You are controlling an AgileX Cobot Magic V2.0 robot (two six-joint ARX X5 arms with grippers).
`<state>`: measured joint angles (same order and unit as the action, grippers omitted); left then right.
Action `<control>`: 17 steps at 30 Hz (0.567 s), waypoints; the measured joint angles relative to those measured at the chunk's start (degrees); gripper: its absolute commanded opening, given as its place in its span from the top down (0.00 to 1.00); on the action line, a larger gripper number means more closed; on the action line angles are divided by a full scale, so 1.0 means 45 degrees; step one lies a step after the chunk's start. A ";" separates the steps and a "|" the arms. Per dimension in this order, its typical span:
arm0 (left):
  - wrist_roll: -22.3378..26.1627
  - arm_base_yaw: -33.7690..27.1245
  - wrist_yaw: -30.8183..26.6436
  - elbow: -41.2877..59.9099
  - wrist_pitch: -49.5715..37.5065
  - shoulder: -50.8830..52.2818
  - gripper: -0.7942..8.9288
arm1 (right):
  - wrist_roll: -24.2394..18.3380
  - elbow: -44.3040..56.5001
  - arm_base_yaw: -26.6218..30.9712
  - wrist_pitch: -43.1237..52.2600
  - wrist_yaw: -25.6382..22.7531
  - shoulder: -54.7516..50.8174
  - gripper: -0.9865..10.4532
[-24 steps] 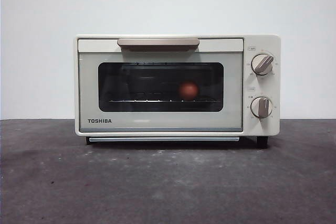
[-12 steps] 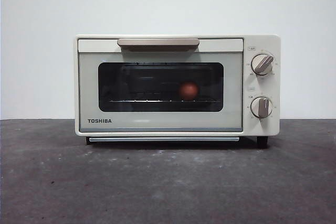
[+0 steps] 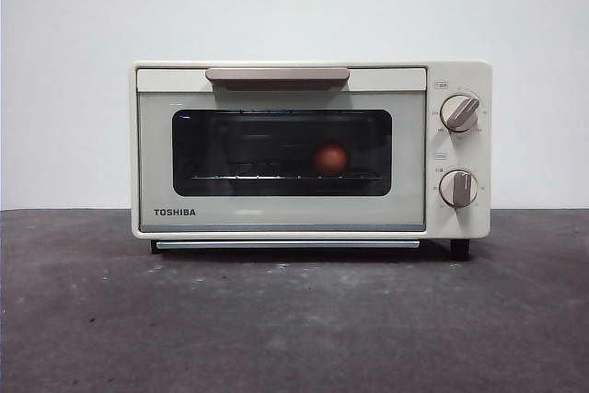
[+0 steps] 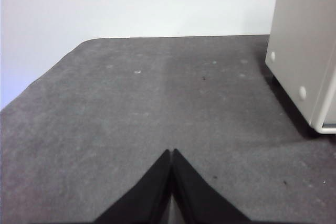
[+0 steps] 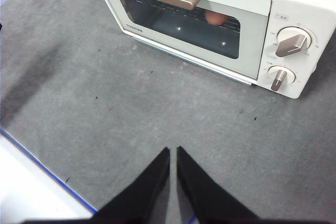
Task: Eggoven
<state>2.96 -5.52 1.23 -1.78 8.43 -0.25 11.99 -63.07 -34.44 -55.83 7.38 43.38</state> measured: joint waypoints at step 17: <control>-0.0656 0.0000 0.0000 0.0000 0.0418 0.0000 0.91 | 0.0005 0.0000 0.0000 -0.0005 -0.0005 0.0000 0.91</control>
<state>0.01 -5.52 1.23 -1.78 10.31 -0.25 12.01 -63.07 -34.44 -55.86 7.35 43.38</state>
